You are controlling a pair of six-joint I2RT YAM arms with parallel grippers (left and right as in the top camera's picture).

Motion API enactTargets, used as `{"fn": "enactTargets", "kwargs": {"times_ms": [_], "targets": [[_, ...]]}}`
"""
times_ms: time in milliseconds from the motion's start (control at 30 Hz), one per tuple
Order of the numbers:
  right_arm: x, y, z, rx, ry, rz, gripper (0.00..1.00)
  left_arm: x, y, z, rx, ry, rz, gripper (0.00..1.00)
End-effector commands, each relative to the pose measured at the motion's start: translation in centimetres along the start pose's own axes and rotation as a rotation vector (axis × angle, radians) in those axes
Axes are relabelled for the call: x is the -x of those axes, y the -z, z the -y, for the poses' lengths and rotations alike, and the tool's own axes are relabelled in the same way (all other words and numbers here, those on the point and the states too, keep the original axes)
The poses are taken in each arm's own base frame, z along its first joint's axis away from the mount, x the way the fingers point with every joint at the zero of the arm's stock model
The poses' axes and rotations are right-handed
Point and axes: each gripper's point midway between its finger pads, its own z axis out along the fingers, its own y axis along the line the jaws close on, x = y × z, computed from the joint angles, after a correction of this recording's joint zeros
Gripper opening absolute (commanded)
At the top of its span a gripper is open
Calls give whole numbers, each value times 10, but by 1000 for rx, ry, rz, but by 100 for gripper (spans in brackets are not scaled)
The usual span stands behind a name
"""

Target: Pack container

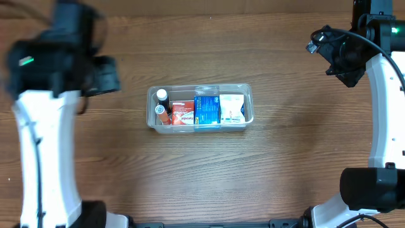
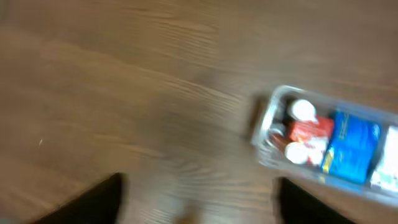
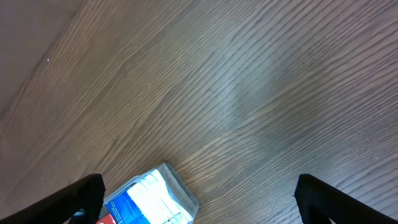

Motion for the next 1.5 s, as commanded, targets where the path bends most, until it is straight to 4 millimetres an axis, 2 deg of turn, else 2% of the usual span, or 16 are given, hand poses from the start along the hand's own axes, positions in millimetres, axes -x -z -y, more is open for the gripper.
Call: {"fn": "enactTargets", "kwargs": {"times_ms": [0, 100, 433, 467, 567, 633, 767, 833, 900, 967, 1067, 1133, 1267, 1333, 1467], "targets": [[1, 4, -2, 13, 1, 9, 100, 0, 41, -47, 18, 160, 125, 100], [1, 4, -2, 13, 1, 9, 100, -2, 49, -64, 39, 213, 149, 100], [2, 4, -3, 16, 1, 11, 100, 4, 36, -61, 45, 206, 119, 100], [1, 8, -4, 22, 3, 19, 100, 4, 36, -61, 46, 205, 119, 100], [-4, 38, -10, 71, 23, 73, 100, 4, 36, -61, 46, 205, 118, 100], [-11, 67, -12, 105, 45, 132, 100, 4, 36, -61, 46, 205, 118, 100], [-6, 138, 23, 30, 68, 385, 100, 4, 36, -61, 46, 205, 118, 100], [-8, 165, 26, 44, 192, 469, 100, 4, 36, -61, 46, 205, 118, 100], [-14, 184, 29, 59, 300, 543, 100, 4, 36, -61, 46, 205, 118, 100], [-24, 191, 37, 58, 391, 597, 100, 4, 36, -61, 46, 205, 118, 100], [-39, 183, 50, 67, 436, 648, 100, 4, 36, -61, 46, 205, 118, 100], [-52, 164, 62, 87, 432, 689, 100, 4, 36, -61, 46, 205, 118, 100], [-85, 109, 90, 110, 426, 714, 100, 4, 36, -61, 46, 205, 118, 100], [-105, 76, 109, 109, 426, 713, 100, 4, 36, -61, 46, 205, 118, 100], [-132, 30, 134, 116, 417, 719, 100, 4, 36, -61, 46, 205, 118, 100]]}}
